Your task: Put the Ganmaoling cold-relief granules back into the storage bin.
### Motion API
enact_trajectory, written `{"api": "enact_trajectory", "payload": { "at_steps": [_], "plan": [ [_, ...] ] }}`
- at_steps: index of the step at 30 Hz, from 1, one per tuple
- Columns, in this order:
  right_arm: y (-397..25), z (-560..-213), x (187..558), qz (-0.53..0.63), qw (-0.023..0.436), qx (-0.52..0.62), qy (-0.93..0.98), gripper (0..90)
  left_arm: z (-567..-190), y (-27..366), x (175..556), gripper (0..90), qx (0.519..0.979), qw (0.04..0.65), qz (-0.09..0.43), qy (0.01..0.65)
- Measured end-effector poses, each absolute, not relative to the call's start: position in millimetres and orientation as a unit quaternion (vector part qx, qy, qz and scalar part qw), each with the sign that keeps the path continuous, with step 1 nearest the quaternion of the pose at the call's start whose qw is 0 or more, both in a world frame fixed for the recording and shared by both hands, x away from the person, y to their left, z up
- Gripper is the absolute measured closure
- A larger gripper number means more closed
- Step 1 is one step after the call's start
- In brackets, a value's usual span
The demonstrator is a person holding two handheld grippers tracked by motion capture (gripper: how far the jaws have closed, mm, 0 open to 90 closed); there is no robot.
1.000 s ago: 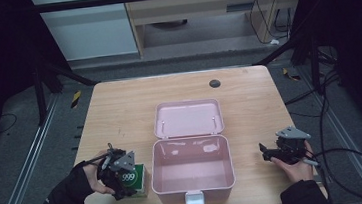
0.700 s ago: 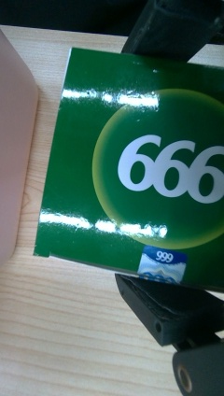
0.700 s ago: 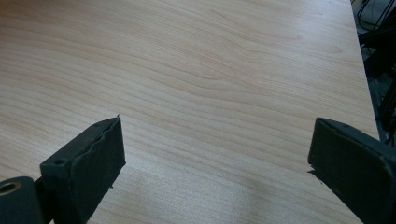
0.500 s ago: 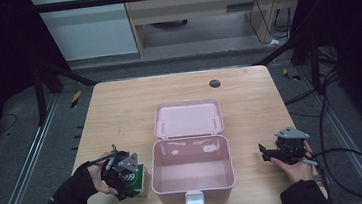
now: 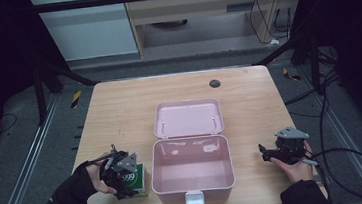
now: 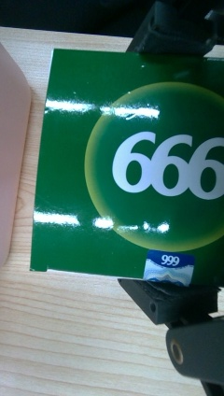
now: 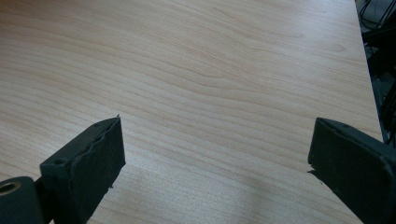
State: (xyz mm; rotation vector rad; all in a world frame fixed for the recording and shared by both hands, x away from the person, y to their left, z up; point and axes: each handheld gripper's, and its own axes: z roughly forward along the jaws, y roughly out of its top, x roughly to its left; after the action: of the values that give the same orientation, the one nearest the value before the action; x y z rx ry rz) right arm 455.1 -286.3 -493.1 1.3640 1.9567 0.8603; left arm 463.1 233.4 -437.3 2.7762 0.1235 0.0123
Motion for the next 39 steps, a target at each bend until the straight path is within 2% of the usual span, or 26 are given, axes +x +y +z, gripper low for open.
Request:
{"api": "enact_trajectory", "payload": {
  "at_steps": [9, 39],
  "plan": [
    [-286.8, -492.7, 455.1, 0.326, 0.297, 0.514, 0.736, 4.1, -417.7, 232.2, 460.7, 13.9, 0.981, 0.188, 0.002, 0.048],
    [-287.0, -492.6, 454.7, 0.33, 0.294, 0.517, 0.734, 4.1, -329.1, 235.9, 452.3, 13.9, 0.971, 0.228, 0.043, 0.05]
  ]
}}
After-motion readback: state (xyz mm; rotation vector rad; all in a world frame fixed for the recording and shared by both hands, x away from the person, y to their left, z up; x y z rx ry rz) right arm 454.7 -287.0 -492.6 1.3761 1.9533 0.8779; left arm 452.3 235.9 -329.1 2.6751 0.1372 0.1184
